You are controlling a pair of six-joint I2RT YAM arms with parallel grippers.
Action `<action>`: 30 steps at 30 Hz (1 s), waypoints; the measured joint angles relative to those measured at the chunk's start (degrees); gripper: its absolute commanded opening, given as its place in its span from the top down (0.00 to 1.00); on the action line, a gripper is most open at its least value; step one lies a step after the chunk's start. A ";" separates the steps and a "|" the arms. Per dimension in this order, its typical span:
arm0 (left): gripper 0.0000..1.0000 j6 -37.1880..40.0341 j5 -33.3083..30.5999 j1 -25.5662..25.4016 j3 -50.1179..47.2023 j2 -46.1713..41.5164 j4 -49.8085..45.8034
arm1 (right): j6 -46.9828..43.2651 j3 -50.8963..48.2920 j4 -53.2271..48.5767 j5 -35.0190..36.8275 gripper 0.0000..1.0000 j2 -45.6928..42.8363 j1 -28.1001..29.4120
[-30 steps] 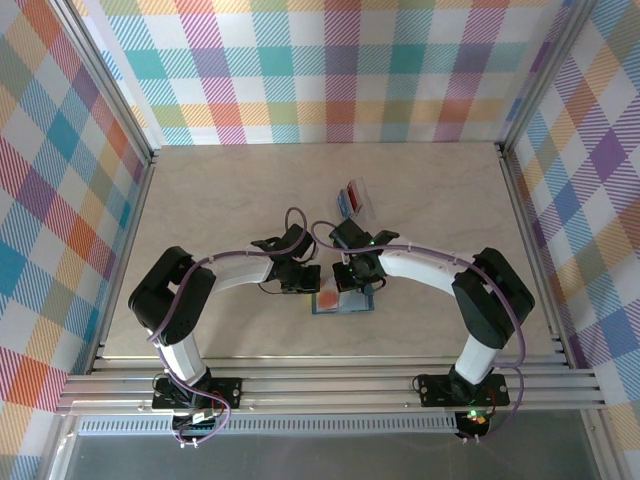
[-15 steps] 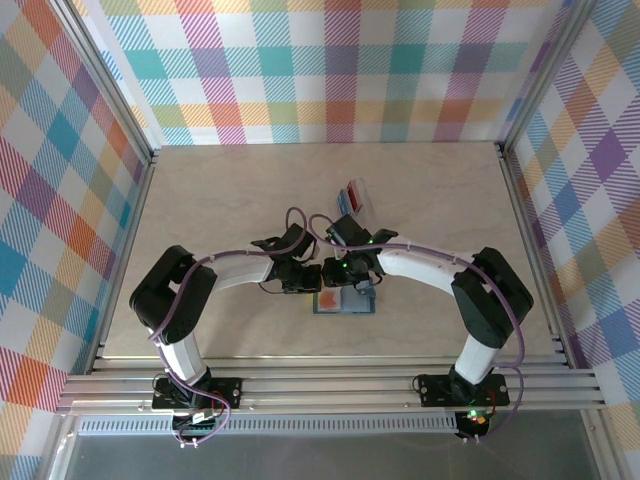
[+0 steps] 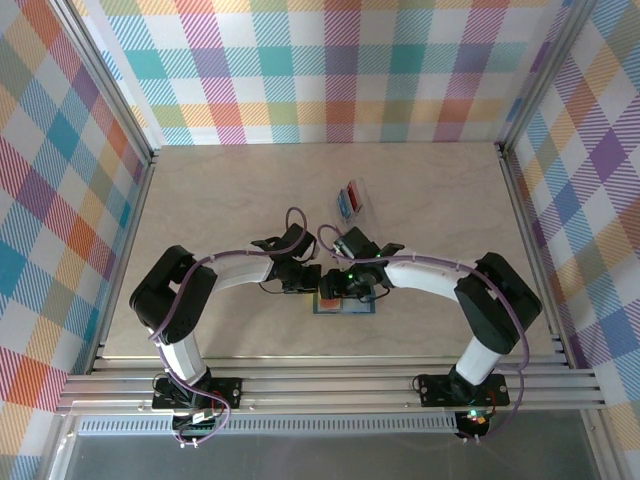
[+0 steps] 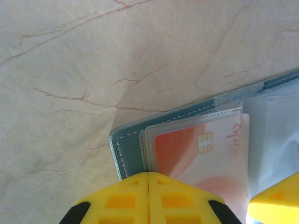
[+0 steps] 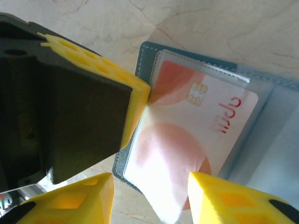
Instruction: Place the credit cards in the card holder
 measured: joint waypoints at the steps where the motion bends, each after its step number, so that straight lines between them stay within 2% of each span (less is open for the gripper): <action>1: 0.92 0.00 -0.02 0.00 0.00 0.00 0.00 | 0.15 -0.02 0.22 -0.35 0.53 -0.37 0.11; 3: 0.92 0.00 0.04 0.00 0.00 0.00 0.00 | 0.24 0.00 -0.48 0.33 0.52 -1.73 0.37; 6: 0.92 0.00 0.02 0.00 -0.04 0.00 0.02 | -0.13 0.11 -2.71 2.73 0.43 -4.70 0.42; 13: 0.92 0.00 0.02 0.00 -0.15 -0.02 0.22 | -1.14 0.44 -7.02 8.28 0.32 -10.23 -0.39; 20: 0.92 0.00 0.02 0.00 -0.15 -0.02 0.24 | -0.94 -2.95 -9.03 10.54 0.28 -10.23 -1.55; 30: 0.92 0.00 0.02 0.00 -0.15 -0.02 0.24 | 0.46 -5.18 -9.18 10.03 0.28 -8.28 -1.55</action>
